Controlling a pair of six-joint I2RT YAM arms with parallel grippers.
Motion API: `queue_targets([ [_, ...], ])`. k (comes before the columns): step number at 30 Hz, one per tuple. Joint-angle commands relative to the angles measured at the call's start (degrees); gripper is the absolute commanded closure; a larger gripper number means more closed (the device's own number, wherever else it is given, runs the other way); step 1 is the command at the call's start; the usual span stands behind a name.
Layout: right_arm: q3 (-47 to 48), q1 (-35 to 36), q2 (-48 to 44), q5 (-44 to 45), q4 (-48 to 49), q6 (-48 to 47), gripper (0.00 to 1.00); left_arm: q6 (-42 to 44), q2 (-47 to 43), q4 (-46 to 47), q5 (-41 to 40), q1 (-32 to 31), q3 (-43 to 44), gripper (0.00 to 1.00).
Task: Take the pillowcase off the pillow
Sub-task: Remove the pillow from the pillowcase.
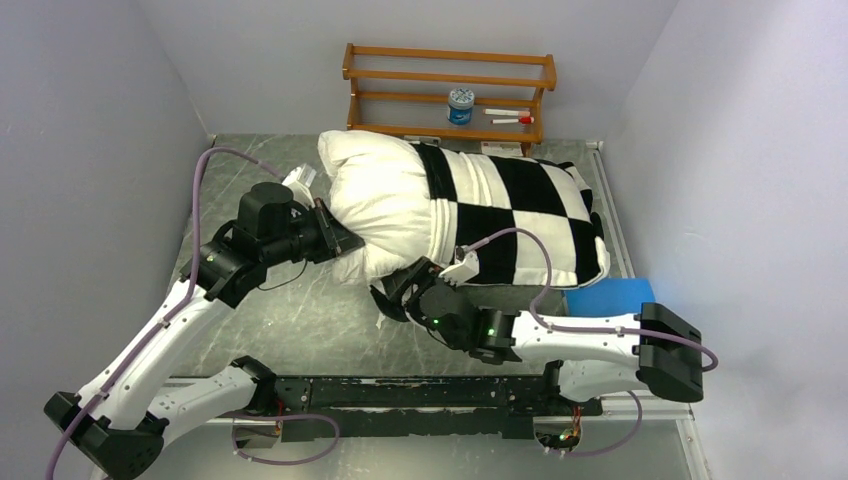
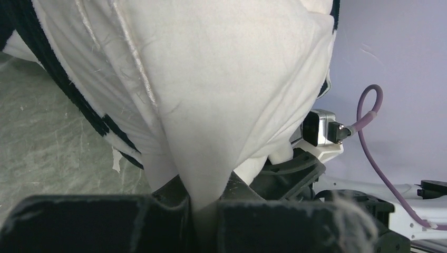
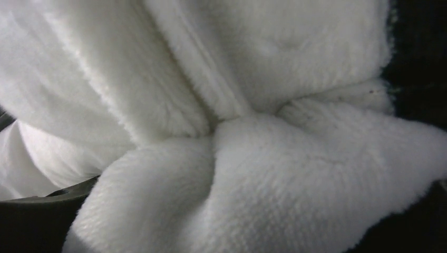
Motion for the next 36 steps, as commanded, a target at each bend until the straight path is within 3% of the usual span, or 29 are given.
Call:
queue_targets([
  [1, 5.2, -0.9, 4.5, 18.9, -19.6, 9.4, 0.27, -1.6, -2.3, 7.2, 3.7, -0.3, 2.6, 0.95],
  [8, 6.1, -0.8, 8.5, 29.8, -52.9, 26.6, 0.35, 3.3, -1.4, -0.7, -3.7, -0.3, 11.5, 0.95],
  [15, 5.6, -0.9, 6.7, 30.9, -64.8, 27.3, 0.35, 3.3, 0.7, 0.0, -3.2, -0.3, 13.4, 0.95],
  [19, 2.9, -3.6, 2.9, 26.5, -52.9, 7.4, 0.38, 3.1, 0.9, 0.1, -3.3, -0.3, 14.4, 0.95],
  [27, -2.7, -18.8, -5.9, 9.4, -42.3, -13.7, 0.39, 4.3, 1.6, -3.4, -5.7, -0.1, 19.2, 0.95],
  [31, -2.5, -21.2, -6.5, 5.3, -41.7, -17.2, 0.46, 3.6, 2.0, -3.2, -5.1, 0.0, 19.8, 0.95],
  [33, -1.3, -21.5, -4.3, 6.7, -46.2, -14.3, 0.51, 3.1, 2.1, -2.7, -4.7, 0.1, 20.1, 0.95],
  [36, 0.0, -21.6, -2.5, 6.1, -48.4, -12.1, 0.52, 3.2, 2.1, -3.4, -5.9, 0.2, 21.1, 0.95],
])
